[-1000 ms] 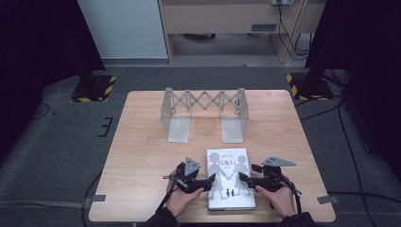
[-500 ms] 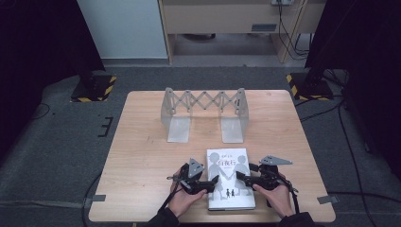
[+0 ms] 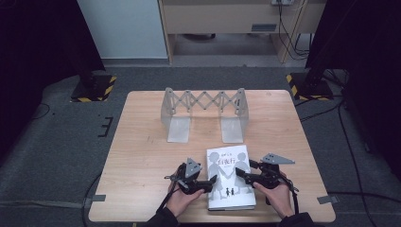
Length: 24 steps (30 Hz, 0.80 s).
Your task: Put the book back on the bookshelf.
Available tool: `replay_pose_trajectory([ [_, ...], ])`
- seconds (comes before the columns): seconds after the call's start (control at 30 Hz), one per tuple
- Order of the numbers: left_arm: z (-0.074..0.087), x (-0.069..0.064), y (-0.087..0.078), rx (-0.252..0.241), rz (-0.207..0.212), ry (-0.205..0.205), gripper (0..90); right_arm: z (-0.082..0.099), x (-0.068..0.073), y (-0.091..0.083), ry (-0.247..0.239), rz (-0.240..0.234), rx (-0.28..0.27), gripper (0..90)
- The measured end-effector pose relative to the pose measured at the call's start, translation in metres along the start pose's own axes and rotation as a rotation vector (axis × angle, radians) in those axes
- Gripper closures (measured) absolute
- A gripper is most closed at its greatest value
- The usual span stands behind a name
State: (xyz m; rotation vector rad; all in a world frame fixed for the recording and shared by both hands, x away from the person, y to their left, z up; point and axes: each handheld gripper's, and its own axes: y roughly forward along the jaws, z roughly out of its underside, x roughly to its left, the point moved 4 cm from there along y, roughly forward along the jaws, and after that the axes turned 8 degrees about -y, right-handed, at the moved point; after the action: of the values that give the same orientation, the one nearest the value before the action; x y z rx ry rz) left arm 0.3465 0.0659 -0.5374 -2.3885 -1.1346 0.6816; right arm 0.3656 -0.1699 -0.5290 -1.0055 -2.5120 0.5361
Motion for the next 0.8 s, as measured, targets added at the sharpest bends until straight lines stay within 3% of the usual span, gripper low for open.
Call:
replay_pose_trajectory([
  [0.1, 0.0, 0.003, -0.001, 0.005, 0.008, -0.014, 20.5, -0.002, 0.0, 0.002, 0.007, 0.0, 0.001, 29.0],
  [0.8, 0.002, 0.009, -0.004, -0.002, 0.0, 0.001, 14.7, -0.017, 0.009, 0.016, 0.06, -0.053, -0.069, 26.1],
])
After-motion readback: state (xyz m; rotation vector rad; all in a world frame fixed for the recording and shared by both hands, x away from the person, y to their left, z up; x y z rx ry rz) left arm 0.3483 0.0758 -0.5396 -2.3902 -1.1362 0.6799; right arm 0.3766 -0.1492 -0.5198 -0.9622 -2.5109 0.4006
